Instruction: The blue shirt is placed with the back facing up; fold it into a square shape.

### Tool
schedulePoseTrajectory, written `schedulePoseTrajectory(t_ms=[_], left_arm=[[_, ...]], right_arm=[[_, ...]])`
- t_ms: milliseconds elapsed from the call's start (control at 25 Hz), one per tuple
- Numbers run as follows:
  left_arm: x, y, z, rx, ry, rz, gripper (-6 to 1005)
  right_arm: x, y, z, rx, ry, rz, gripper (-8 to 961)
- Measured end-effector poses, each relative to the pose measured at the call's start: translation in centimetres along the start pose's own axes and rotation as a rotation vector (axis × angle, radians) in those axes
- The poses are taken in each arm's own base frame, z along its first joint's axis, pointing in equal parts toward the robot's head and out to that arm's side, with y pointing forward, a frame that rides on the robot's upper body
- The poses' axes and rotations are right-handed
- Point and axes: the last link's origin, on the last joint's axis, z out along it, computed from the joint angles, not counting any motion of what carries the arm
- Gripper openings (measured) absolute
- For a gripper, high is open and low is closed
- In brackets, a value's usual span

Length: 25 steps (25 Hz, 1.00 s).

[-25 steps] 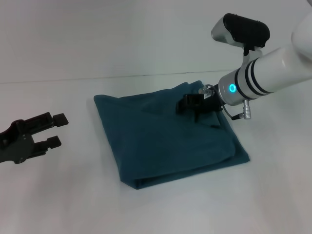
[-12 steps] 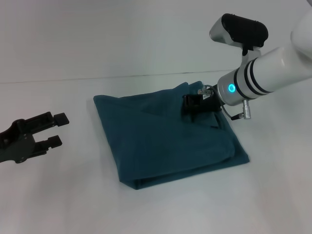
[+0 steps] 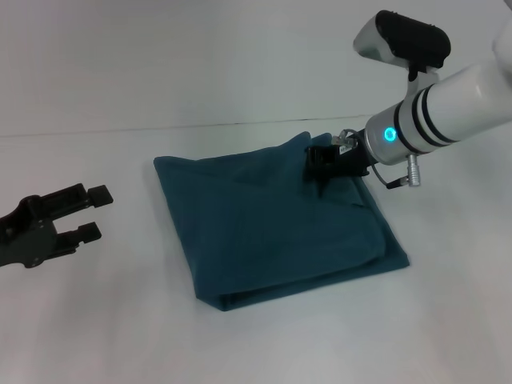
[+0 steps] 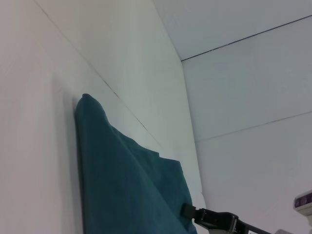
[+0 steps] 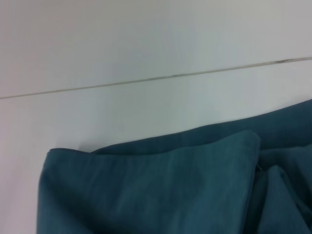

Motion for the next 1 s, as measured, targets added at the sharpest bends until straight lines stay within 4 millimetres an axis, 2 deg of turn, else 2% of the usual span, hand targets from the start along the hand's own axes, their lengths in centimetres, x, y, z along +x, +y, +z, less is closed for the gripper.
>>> schedulePoseTrajectory(t_ms=[280,1000], left_arm=[[-0.09,-0.16,-0.15,0.004,0.003,-0.004,845],[-0.12,-0.2,-0.11,0.005,0.005,-0.005,845]], right_arm=[[-0.44,-0.21,-0.81,-0.031,-0.008,0.026,24],[-0.32,-0.29,-0.84,-0.038,-0.004,0.034,47]])
